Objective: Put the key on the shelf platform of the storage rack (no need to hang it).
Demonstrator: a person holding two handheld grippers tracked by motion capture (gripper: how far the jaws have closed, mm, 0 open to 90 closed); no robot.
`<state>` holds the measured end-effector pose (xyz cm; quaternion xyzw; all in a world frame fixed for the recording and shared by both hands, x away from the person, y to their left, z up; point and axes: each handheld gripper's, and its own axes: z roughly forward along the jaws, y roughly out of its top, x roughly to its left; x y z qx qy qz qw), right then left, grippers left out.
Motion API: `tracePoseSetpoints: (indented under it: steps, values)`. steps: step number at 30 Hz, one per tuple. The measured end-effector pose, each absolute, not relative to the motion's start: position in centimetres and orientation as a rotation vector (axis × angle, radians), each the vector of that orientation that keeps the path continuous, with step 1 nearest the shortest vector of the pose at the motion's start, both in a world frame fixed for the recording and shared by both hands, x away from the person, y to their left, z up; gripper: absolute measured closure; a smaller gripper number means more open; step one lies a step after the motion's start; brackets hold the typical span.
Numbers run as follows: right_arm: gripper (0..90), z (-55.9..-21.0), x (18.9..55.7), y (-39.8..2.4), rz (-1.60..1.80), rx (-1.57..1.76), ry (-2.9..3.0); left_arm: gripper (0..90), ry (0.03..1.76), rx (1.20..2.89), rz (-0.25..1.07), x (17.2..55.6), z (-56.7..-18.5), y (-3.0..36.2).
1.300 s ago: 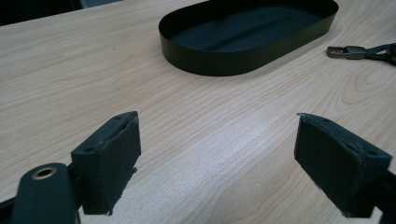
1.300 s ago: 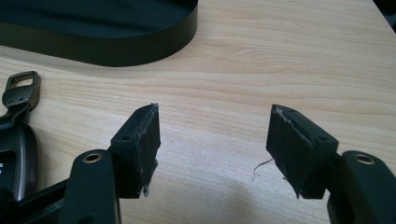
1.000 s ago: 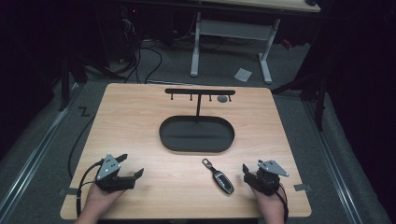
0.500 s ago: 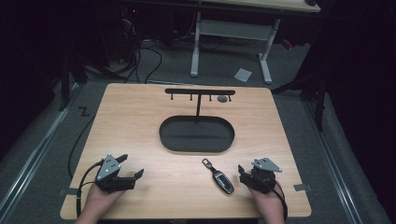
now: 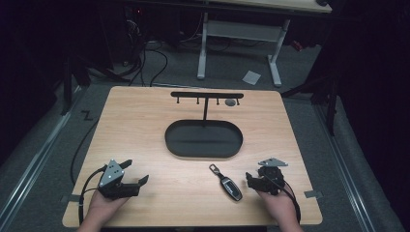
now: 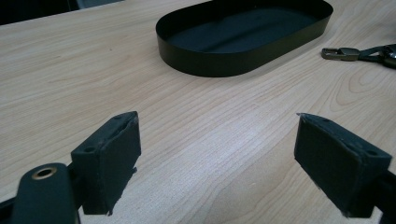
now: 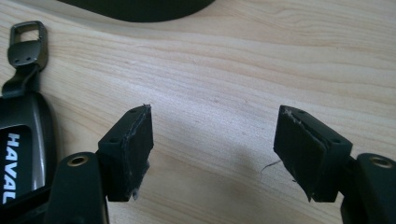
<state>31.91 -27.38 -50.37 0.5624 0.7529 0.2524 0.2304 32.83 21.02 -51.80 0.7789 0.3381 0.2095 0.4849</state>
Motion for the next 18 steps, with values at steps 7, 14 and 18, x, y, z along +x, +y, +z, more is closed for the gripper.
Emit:
tracePoseSetpoints:
  steps: [7,14,18]
  values:
    - [27.5,-49.8,32.6,-26.8,0.596,1.545,2.155,15.4,0.821,1.901,0.5,32.8,-51.8,21.1]
    - [27.2,-49.2,33.2,-26.5,0.508,1.515,2.235,15.4,0.82,1.896,0.5,32.9,-51.7,21.1]
    - [26.9,-48.6,33.7,-26.3,0.44,1.494,2.283,15.4,0.821,1.892,0.5,32.9,-51.7,21.1]
